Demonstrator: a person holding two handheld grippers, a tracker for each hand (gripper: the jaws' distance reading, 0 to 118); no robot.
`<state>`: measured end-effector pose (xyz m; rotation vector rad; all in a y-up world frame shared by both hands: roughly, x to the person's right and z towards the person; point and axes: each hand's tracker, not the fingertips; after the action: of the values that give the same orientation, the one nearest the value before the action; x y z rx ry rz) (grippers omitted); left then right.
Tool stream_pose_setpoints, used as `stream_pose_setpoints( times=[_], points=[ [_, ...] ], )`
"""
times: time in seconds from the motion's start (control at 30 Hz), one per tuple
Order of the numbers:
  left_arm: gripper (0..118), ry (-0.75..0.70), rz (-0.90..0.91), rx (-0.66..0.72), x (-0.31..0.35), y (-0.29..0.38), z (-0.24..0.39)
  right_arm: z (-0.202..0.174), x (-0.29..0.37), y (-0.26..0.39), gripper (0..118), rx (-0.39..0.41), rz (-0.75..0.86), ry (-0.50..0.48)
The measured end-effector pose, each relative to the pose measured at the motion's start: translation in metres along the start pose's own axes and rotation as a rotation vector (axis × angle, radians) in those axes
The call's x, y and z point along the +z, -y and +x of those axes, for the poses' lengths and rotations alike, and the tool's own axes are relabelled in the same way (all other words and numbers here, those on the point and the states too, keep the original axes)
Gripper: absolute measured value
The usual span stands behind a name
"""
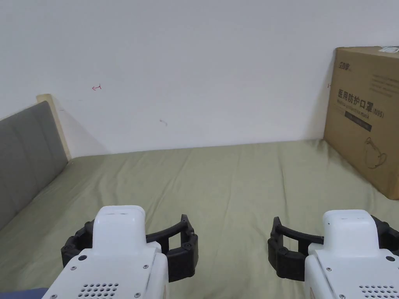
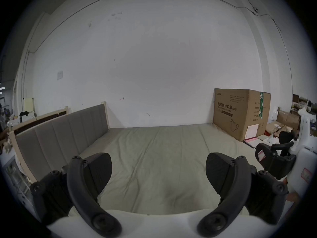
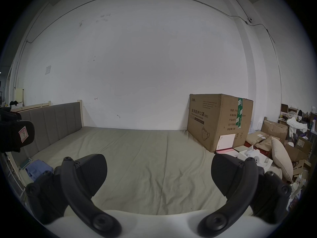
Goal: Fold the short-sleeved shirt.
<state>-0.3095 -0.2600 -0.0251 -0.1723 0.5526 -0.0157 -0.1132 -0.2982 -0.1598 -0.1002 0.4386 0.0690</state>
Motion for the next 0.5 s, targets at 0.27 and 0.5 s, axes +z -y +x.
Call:
stream_pose_setpoints(
  times=[0.27, 0.5],
  points=[
    [113, 0.01, -0.014, 0.002, -0.0033, 0.0034, 0.0003, -0.0028, 0.0021, -0.001, 118, 0.024, 0.01, -0.003],
    [113, 0.058, -0.011, 0.029, -0.0017, 0.0022, -0.0033, -0.0048, 0.0024, -0.0012, 118, 0.038, 0.015, -0.004]
  ],
)
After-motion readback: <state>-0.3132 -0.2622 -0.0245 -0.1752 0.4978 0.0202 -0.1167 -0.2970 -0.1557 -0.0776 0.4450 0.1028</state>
